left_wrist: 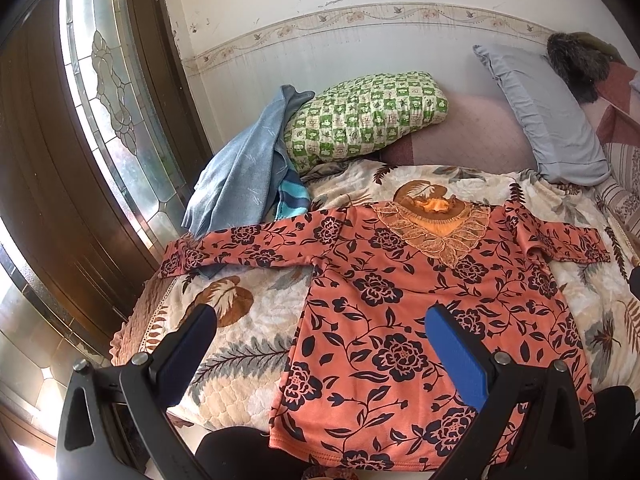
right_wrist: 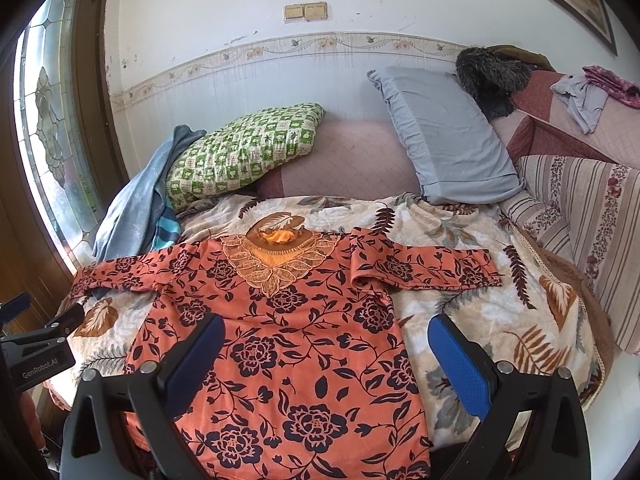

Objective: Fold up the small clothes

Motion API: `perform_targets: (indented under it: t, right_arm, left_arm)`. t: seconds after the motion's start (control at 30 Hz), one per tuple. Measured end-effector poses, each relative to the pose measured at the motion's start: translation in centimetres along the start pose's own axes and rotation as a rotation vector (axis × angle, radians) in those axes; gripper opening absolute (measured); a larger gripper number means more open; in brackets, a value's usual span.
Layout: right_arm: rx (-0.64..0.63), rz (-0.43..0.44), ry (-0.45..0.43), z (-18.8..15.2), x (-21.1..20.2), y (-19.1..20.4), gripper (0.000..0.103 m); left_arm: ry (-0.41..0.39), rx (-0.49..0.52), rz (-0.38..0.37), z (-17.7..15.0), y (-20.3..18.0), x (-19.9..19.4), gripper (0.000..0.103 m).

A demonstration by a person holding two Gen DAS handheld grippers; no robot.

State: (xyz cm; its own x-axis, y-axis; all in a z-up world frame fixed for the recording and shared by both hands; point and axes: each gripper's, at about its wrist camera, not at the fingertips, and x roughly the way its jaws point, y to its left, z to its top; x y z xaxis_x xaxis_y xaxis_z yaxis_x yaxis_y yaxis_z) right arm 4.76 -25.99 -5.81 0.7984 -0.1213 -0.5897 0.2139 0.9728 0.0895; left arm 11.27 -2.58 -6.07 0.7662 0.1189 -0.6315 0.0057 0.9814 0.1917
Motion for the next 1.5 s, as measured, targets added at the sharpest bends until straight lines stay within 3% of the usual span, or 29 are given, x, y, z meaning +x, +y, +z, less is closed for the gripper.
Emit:
perform_targets:
  t: [0.53, 0.73, 0.97, 1.27, 1.5]
  right_arm:
    - [0.005, 0.003, 0.011, -0.2, 0.3, 0.0, 0.103]
    - [0.015, -0.001, 0.020, -0.5, 0.8, -0.3, 0.103]
    - [0.046, -0.016, 0.046, -0.9, 2.3, -2.8, 0.103]
    - [0.379, -0.027, 0.116, -2.6, 9.6, -15.8, 0.103]
    - [0.850, 0.238, 0.218, -5.3, 21.0, -24.7, 0.102]
  left_arm:
    - [0.022, 0.008, -0.003, -0.3, 0.2, 0.7, 0.103]
    - [0.049, 0.024, -0.041, -0.7, -0.2, 1.6, 0.103]
    - [0.204, 0.008, -0.147, -2.8, -0.8, 4.8, 0.103]
    - [0.300, 0.032, -0.135, -4.4, -2.0, 7.5, 0.103]
    - [0.359, 0.120, -0.141, -5.5, -4.4, 8.9, 0.103]
